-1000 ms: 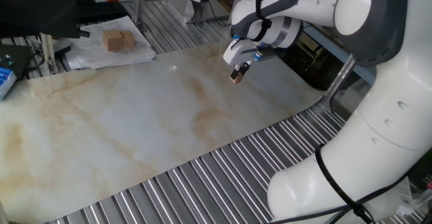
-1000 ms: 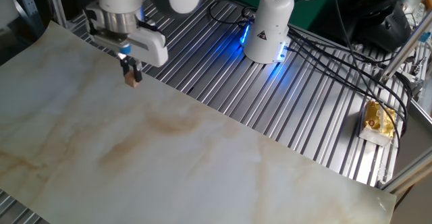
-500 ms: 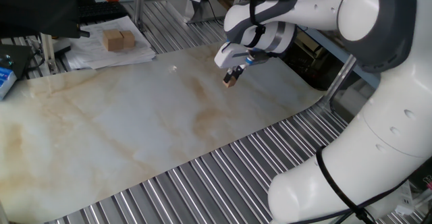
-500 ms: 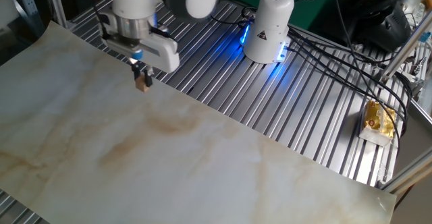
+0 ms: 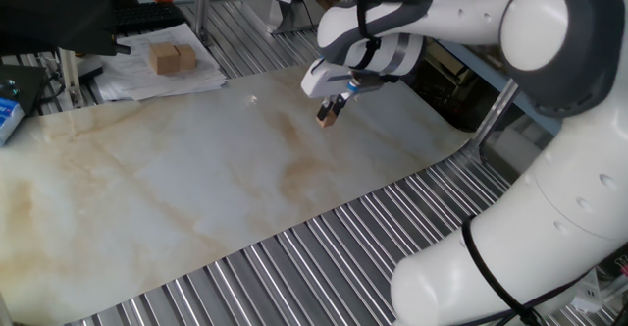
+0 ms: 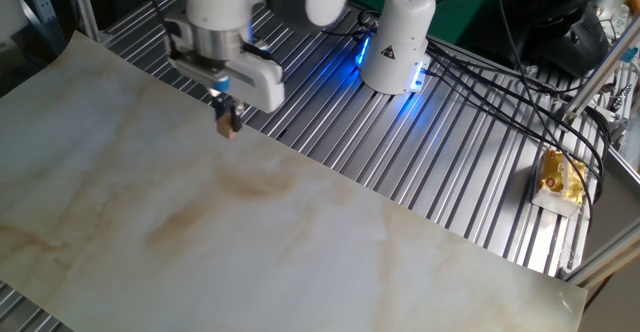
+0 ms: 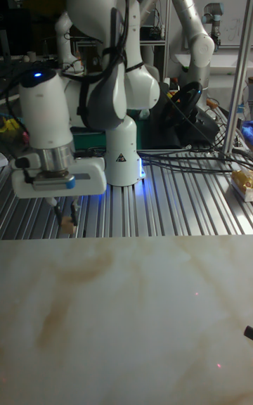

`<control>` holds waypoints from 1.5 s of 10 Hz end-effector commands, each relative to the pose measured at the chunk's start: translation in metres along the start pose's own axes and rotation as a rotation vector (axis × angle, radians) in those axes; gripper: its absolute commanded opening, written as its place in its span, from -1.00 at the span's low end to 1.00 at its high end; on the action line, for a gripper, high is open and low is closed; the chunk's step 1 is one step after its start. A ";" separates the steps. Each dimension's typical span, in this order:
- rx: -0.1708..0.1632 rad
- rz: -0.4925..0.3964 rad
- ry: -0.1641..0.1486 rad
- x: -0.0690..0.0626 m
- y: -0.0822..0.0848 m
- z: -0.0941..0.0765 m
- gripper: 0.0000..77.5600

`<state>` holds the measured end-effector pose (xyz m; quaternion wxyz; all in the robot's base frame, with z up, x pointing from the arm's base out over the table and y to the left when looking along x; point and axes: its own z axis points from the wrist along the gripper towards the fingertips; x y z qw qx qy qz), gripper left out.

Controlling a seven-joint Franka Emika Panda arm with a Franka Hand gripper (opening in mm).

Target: Pick up the small block on the left and move it to the right

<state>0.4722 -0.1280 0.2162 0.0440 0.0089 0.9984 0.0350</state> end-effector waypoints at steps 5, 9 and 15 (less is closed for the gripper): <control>-0.002 0.068 -0.009 0.034 0.054 0.002 -0.97; 0.018 0.079 0.025 0.050 0.089 0.003 -0.97; 0.038 0.106 0.043 0.039 0.121 0.008 -0.97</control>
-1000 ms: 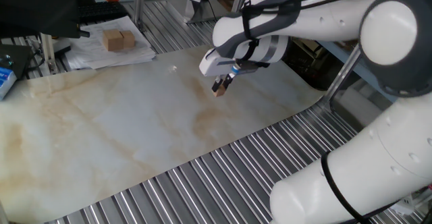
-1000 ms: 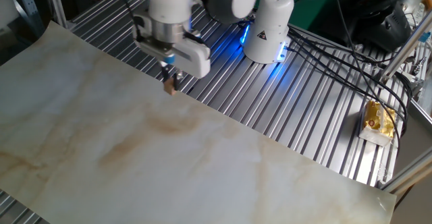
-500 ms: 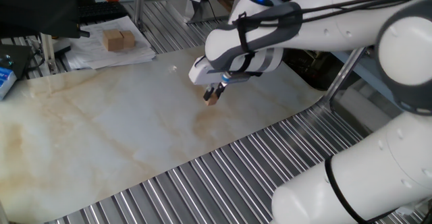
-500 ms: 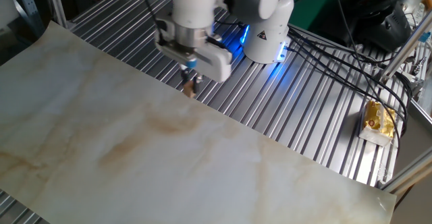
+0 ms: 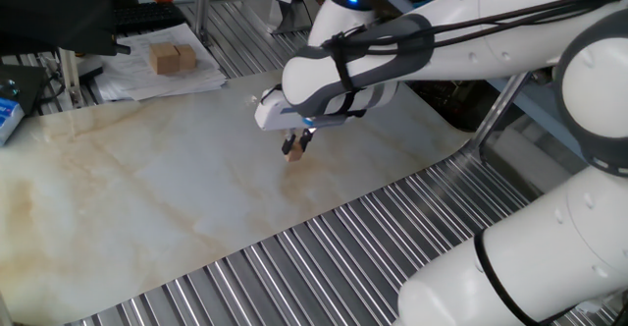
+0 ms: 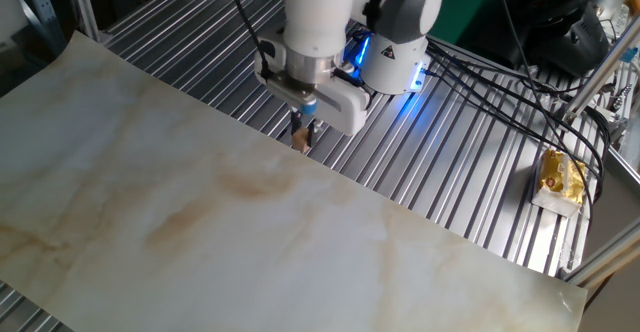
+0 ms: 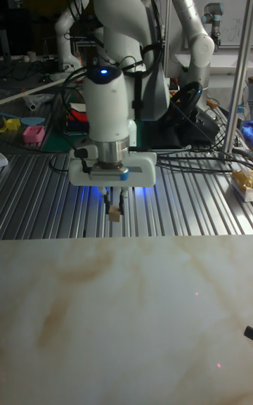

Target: Pick up the small block on the left and move it to the right

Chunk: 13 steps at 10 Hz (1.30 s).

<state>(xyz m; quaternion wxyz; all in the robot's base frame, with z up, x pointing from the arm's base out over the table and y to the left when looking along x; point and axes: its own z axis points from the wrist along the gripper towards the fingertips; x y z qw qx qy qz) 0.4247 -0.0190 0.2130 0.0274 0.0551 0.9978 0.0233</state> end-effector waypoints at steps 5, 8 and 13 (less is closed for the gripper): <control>0.007 0.063 0.011 -0.010 0.043 0.004 -0.97; 0.008 0.065 0.022 -0.018 0.047 -0.005 -0.97; 0.009 0.080 0.031 -0.027 0.053 -0.015 -0.97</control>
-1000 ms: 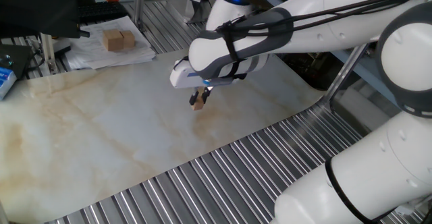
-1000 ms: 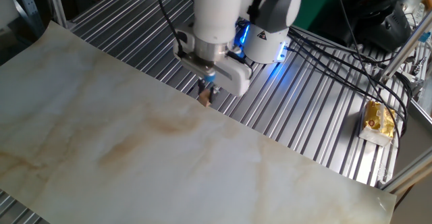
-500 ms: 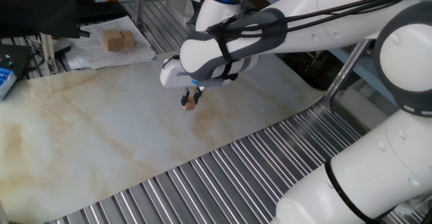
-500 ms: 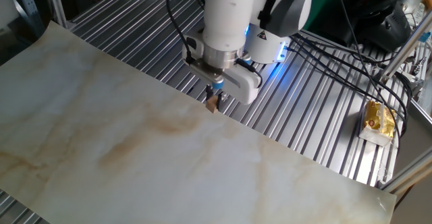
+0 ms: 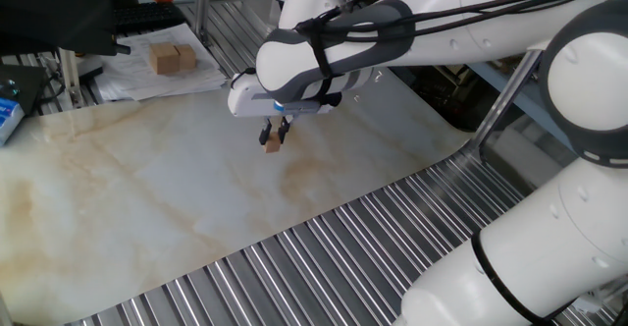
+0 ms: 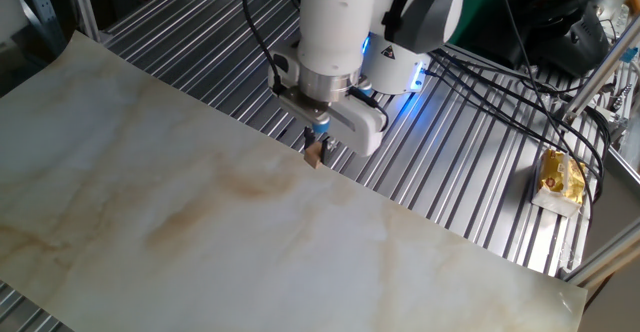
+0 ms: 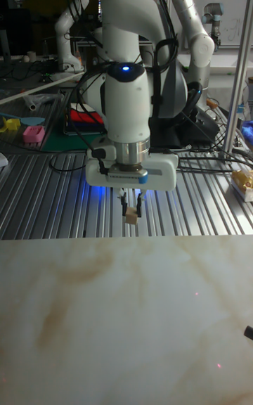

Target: Pick up the small block on the left and move it to the right

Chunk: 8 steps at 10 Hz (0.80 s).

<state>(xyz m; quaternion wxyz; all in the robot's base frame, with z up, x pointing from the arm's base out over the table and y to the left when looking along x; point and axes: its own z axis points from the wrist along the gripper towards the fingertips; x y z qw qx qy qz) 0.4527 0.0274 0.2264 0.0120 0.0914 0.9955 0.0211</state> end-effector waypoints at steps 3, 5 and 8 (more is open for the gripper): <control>0.002 0.012 0.005 -0.005 0.007 -0.006 -0.97; -0.001 0.019 0.004 -0.004 0.009 -0.004 -0.97; 0.006 0.017 -0.002 0.001 0.017 -0.005 -0.97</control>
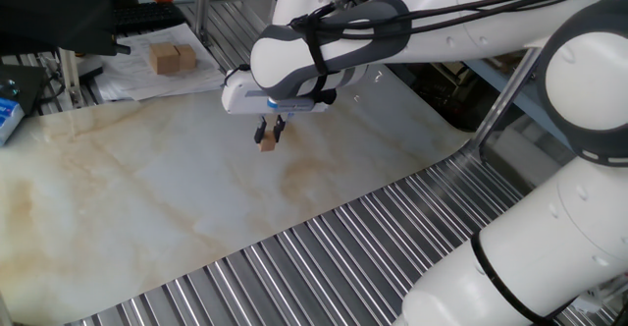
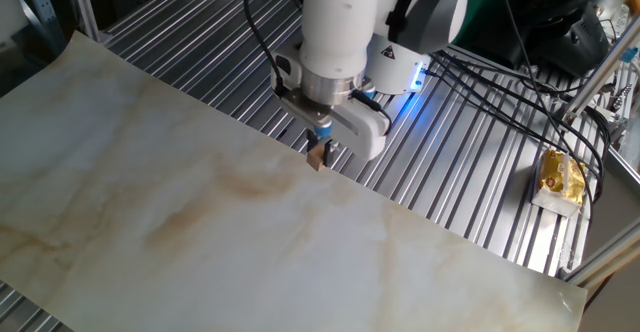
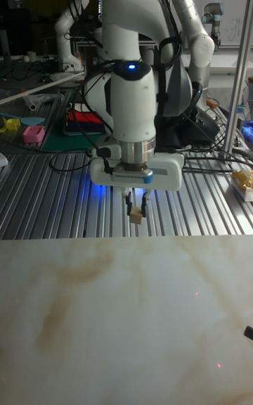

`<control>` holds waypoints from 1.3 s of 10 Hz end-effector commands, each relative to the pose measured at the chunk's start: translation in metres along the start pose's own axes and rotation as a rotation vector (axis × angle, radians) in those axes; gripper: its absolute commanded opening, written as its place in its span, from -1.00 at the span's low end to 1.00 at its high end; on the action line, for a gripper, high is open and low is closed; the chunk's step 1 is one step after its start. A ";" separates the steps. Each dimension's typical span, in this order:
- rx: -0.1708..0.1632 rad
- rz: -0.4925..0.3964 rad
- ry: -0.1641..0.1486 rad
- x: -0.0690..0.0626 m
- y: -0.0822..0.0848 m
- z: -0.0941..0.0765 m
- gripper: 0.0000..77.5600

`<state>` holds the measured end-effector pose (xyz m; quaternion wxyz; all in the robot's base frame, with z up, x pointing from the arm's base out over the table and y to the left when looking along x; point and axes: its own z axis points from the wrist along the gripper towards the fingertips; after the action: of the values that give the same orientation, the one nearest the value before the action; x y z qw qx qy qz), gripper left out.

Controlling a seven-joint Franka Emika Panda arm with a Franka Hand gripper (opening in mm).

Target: Pick up the small block on the left and move it to the right

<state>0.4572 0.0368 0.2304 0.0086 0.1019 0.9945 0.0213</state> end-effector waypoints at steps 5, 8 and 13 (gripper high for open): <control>0.006 -0.063 -0.006 0.007 0.011 -0.002 -0.97; 0.007 -0.019 -0.008 0.011 0.016 -0.006 -0.97; 0.039 -0.056 -0.023 0.012 0.016 -0.006 -0.97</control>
<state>0.4483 0.0547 0.2359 0.0155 0.0818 0.9965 0.0057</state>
